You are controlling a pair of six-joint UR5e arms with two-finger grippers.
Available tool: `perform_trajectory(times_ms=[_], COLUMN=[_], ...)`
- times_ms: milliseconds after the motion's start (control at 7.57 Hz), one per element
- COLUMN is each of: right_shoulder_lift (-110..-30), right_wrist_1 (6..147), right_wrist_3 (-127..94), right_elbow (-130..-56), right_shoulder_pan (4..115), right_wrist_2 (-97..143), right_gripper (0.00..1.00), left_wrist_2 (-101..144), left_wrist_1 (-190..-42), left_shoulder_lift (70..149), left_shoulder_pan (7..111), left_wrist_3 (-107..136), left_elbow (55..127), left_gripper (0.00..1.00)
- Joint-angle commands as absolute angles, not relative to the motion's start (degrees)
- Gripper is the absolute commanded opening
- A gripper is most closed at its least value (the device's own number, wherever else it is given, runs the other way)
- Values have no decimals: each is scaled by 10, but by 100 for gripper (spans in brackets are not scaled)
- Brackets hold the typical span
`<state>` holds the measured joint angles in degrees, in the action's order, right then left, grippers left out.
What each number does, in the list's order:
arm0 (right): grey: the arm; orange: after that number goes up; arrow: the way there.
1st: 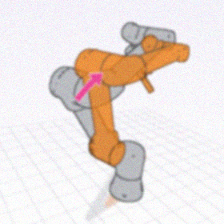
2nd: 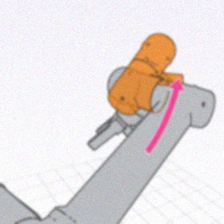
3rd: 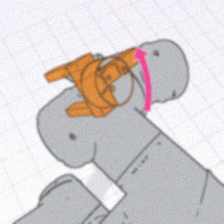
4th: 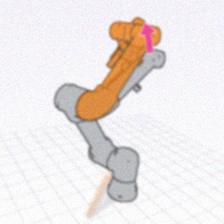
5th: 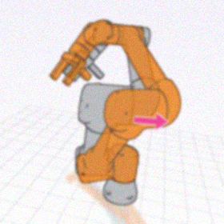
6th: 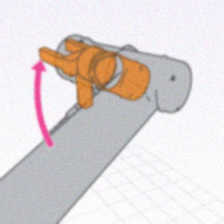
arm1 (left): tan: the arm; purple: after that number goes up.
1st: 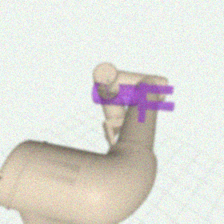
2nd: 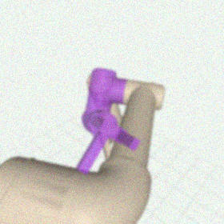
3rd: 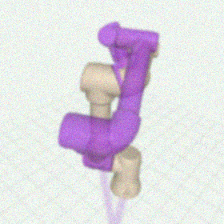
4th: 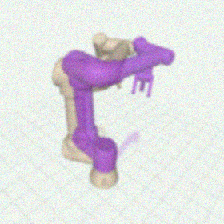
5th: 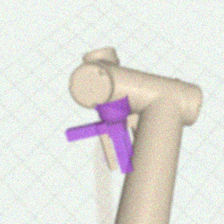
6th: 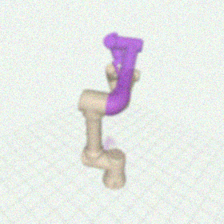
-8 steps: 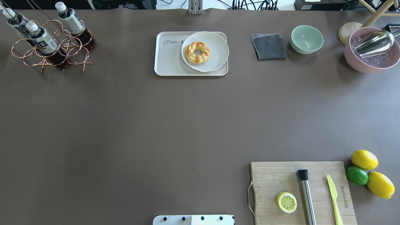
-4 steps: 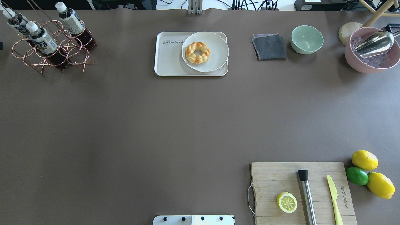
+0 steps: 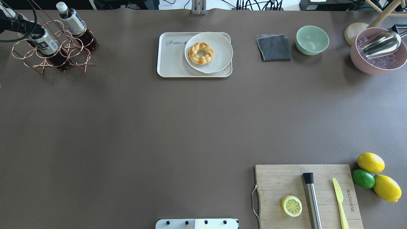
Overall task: Place tea on tray
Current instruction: 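Reach the left gripper into the copper rack and grasp a dark bottle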
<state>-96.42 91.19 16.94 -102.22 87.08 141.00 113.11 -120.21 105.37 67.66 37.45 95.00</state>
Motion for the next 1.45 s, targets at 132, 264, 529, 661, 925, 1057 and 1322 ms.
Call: perform_trajectory(times_ms=[132, 264, 529, 661, 925, 1057, 1322], right_shoulder_lift=[-960, -960, -960, -961, -960, -961, -961], right_wrist_1=[911, 911, 911, 911, 911, 911, 911], right_wrist_3=[146, 143, 134, 128, 113, 112, 112], right_elbow=[-1027, -1029, -1032, -1041, -1056, -1058, -1058], right_shoulder_pan=[868, 868, 868, 868, 868, 868, 868], right_wrist_2=[1425, 1441, 1442, 1442, 1439, 1440, 1440], right_gripper=[100, 100, 100, 100, 100, 100, 100], left_wrist_2=[1130, 1130, 1130, 1130, 1130, 1130, 1130], left_wrist_1=[-1203, -1204, -1203, -1201, -1201, -1202, -1202], left_shoulder_lift=[1068, 1070, 1077, 1084, 1089, 1089, 1089], left_shoulder_pan=[677, 677, 679, 679, 686, 687, 691], left_wrist_3=[337, 337, 339, 343, 338, 338, 343], left_elbow=[915, 903, 889, 884, 872, 868, 867], left_gripper=[87, 87, 78, 71, 71, 70, 59])
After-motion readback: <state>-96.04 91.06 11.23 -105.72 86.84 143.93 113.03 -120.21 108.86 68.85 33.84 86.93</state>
